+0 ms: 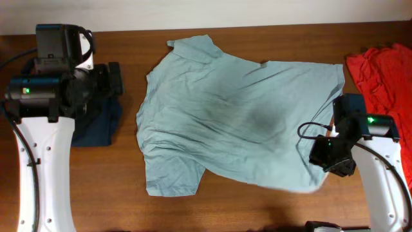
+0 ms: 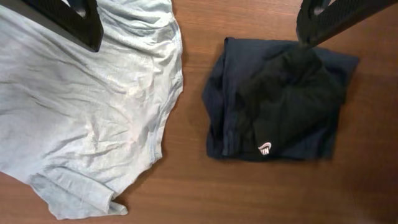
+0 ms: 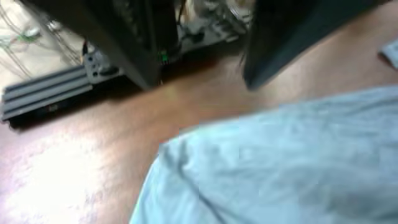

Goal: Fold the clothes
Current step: 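Grasp the shirt's lower-right hem with the right gripper and pull right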

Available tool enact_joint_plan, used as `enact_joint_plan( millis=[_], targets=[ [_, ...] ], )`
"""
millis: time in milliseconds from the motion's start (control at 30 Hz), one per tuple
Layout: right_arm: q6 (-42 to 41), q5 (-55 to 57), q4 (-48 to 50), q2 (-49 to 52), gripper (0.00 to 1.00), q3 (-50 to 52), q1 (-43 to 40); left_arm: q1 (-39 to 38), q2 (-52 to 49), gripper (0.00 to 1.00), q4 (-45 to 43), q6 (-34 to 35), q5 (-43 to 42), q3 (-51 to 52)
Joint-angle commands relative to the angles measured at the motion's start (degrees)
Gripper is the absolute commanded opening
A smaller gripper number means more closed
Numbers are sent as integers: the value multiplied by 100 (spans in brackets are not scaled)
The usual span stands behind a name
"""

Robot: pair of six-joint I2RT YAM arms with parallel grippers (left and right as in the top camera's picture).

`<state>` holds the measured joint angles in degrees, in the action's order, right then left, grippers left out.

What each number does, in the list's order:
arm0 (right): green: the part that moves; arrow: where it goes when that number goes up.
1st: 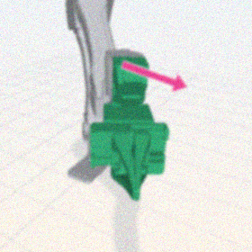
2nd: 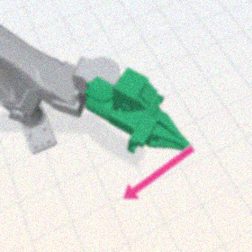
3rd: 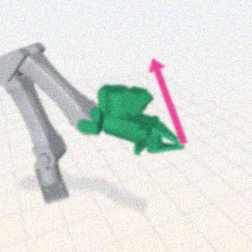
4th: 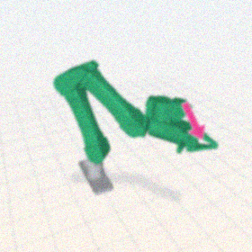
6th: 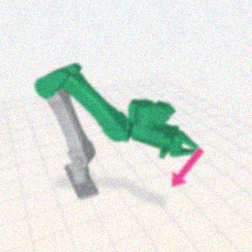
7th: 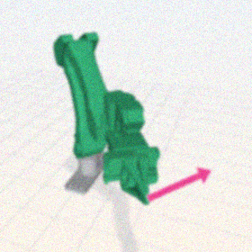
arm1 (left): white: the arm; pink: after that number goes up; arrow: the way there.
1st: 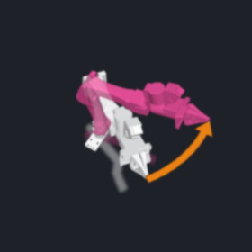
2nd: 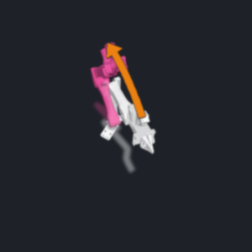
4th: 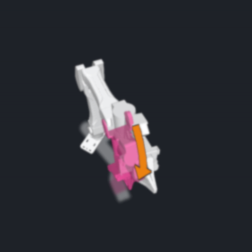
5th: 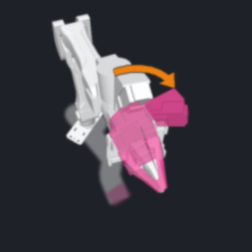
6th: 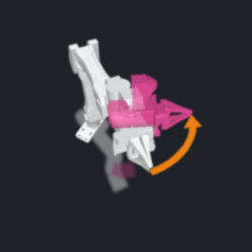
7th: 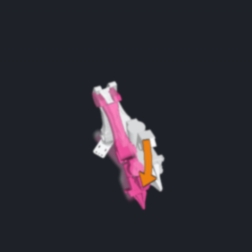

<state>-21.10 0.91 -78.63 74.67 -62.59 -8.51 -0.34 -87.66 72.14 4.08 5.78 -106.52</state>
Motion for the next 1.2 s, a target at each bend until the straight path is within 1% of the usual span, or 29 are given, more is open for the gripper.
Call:
enact_joint_plan(
  millis=[0, 100, 233, 400, 467, 600, 667, 733, 767, 800, 867, 900, 933, 967, 1000, 1067, 1100, 1167],
  targets=[
    [-85, 129, 192, 0, 59, -35, 26, 13, -11, 99, -15, -72, -61, -39],
    [-81, 129, 555, 74, 66, -31, 26, 13, -11, 99, -17, -72, -61, -39],
    [-39, 131, 977, 481, 67, -31, 26, 13, -11, 99, -94, -72, -61, -39],
    [-11, 129, 1414, 1635, 66, -31, 39, 13, -11, 99, -101, -72, -63, -39],
    [212, 133, 1574, 2074, 64, -31, 114, 13, -11, 99, -101, -72, -63, -39],
    [315, 409, 1779, 2603, 60, -31, 295, 13, -11, 99, -101, -72, -63, -39],
    [142, 721, 1812, 2715, 56, -31, 330, 13, -11, 99, -101, -72, -63, -39],
    [107, 863, 1902, 2732, 45, -31, 319, 13, -11, 99, -98, -72, -66, -39],
    [111, 863, 1956, 2732, 36, -31, 319, 13, -11, 99, -101, -72, -63, -39],
    [109, 857, 1978, 2732, 32, -31, 321, 13, -11, 99, -101, -72, -63, -39],
    [122, 857, 1987, 2732, 32, -31, 332, 13, -11, 99, -101, -72, -66, -39],
    [205, 822, 2002, 2732, 42, -31, 332, 13, -11, 99, -101, -72, -63, -39],
    [341, 743, 2046, 2734, 48, -17, 332, 13, -11, 99, -101, -72, -63, -39],
    [603, 562, 2109, 2734, 56, 24, 330, 13, -11, 99, -101, -72, -63, -39],
    [743, 498, 2159, 2734, 61, 46, 330, 13, -11, 99, -101, -72, -63, -39],
    [811, 485, 2240, 2734, 67, 55, 330, 13, -11, 99, -98, -72, -63, -39],
    [981, 404, 2299, 2734, 67, 55, 330, 13, -11, 99, -98, -72, -63, -39],
    [1036, 334, 2317, 2734, 66, 55, 330, 13, -11, 99, -98, -72, -63, -39]
  ],
)
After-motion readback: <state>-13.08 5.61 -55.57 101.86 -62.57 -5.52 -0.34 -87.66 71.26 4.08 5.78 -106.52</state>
